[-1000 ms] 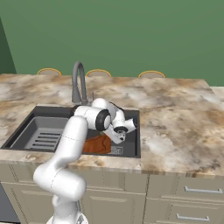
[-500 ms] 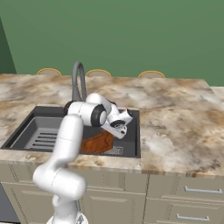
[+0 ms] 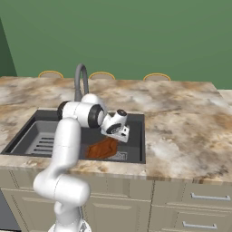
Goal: Move the cutting board and knife to the sink. Then move spray from the cabinet to the counter.
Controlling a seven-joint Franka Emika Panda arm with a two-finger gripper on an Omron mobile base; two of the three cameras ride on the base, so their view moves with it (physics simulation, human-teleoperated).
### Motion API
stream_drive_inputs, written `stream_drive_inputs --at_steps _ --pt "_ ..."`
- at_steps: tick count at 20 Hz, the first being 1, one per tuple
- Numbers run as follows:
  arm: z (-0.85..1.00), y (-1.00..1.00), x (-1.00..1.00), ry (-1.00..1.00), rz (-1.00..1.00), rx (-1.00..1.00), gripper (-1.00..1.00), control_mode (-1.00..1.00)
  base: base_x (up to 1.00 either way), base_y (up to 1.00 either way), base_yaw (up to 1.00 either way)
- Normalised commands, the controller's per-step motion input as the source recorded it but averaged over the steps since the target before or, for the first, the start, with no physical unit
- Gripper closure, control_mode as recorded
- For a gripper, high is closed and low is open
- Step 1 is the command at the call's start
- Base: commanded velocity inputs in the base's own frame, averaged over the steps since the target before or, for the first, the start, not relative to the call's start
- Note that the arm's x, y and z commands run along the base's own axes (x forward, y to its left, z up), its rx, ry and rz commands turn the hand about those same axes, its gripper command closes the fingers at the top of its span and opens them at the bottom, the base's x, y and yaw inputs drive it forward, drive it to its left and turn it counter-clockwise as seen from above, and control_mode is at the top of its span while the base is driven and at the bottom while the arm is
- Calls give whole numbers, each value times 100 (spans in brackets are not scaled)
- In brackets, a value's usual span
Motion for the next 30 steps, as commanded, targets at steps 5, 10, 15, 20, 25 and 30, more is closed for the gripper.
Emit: stream_drive_inputs --at_steps 5,10,15,20,25,30 --pt "6 -7 -2 -1 -12 -23 -100 -100 0 0 0" --pt "24 -6 0 0 -15 -15 -100 -100 0 0 0" --pt "21 -13 -4 0 -15 -13 -100 -100 0 0 0" --pt "22 -12 -10 0 -13 -7 -100 -100 0 0 0" --pt "38 -7 -32 -2 -1 0 -100 -100 0 0 0" --pt "54 -6 -34 -1 3 7 -100 -100 0 0 0"
